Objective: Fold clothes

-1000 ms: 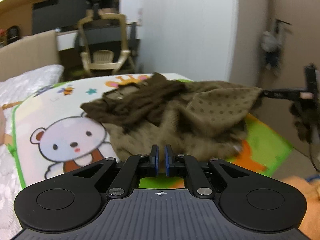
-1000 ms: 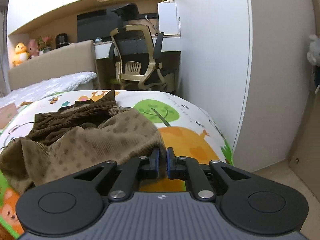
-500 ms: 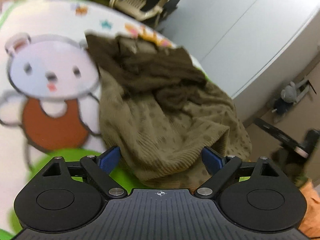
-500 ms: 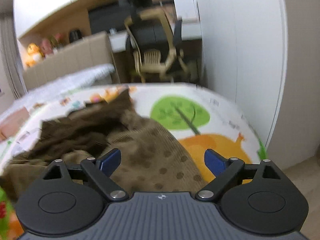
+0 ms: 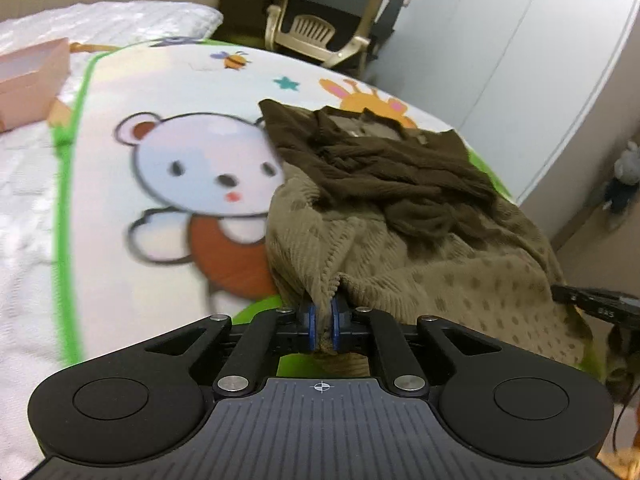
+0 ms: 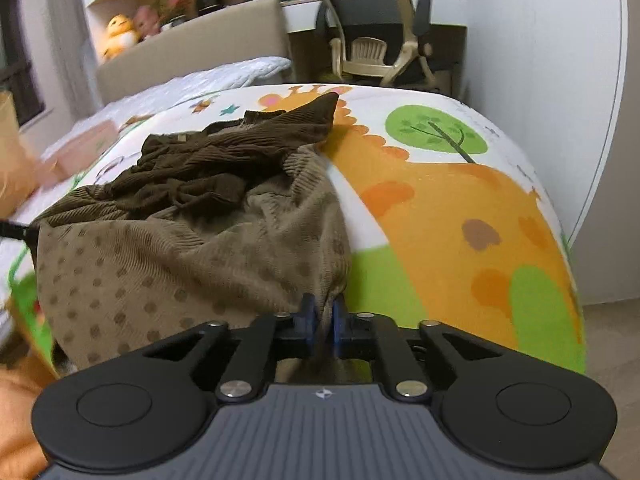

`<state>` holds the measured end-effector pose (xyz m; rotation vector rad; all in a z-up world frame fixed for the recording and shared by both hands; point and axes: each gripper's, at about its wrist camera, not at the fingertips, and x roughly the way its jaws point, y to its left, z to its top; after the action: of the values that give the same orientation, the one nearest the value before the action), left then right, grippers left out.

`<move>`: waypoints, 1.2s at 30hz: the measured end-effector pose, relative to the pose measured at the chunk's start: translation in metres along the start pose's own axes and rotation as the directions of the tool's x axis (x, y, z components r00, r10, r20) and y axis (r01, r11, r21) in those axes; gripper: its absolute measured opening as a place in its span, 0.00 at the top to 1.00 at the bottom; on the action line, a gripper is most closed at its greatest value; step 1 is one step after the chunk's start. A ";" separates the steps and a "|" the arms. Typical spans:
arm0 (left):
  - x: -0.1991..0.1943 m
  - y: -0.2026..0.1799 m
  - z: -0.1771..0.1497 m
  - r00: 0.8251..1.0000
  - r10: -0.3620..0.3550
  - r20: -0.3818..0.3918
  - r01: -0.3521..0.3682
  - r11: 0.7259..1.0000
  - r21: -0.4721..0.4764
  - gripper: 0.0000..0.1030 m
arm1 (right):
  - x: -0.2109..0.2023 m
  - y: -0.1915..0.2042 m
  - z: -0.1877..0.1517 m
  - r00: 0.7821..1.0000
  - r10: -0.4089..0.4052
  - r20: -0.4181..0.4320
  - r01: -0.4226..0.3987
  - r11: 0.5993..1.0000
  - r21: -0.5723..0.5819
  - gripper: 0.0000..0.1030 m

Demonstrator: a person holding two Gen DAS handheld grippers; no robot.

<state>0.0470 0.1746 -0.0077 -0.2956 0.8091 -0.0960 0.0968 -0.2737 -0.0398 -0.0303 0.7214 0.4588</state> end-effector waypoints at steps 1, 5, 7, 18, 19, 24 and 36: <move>-0.005 -0.001 -0.003 1.000 0.005 -0.007 -0.005 1.000 0.014 0.83 | -0.008 -0.001 0.003 1.000 -0.010 0.024 0.011 1.000 -0.005 0.76; -0.021 -0.009 0.000 0.999 -0.034 0.030 0.033 0.999 0.036 0.47 | -0.026 0.014 0.033 0.988 -0.040 0.151 0.059 0.991 -0.121 0.53; -0.027 -0.014 0.010 0.994 -0.077 0.076 0.073 0.996 0.044 0.35 | -0.010 0.036 0.057 0.986 -0.002 0.165 0.041 0.972 -0.232 0.49; 0.000 -0.044 0.052 0.987 -0.094 0.132 0.064 0.975 0.214 0.10 | 0.169 0.171 0.157 0.959 0.278 -0.052 -0.270 0.843 -0.466 0.48; 0.004 -0.044 0.053 0.988 -0.095 0.124 0.067 0.974 0.216 0.10 | 0.183 0.178 0.158 0.956 0.284 -0.081 -0.288 0.837 -0.466 0.45; 0.013 -0.038 0.058 0.985 -0.108 0.132 0.078 0.973 0.216 0.09 | 0.207 0.178 0.156 0.953 0.287 -0.102 -0.301 0.834 -0.463 0.91; 0.098 -0.119 0.089 0.982 -0.184 0.053 0.143 0.890 0.433 0.08 | 0.055 -0.076 0.197 0.883 -0.191 0.429 0.165 0.981 0.099 0.92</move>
<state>0.1822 0.0614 0.0171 0.0499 0.6492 -0.4115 0.2889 -0.2848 0.0635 0.0612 0.2836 0.2517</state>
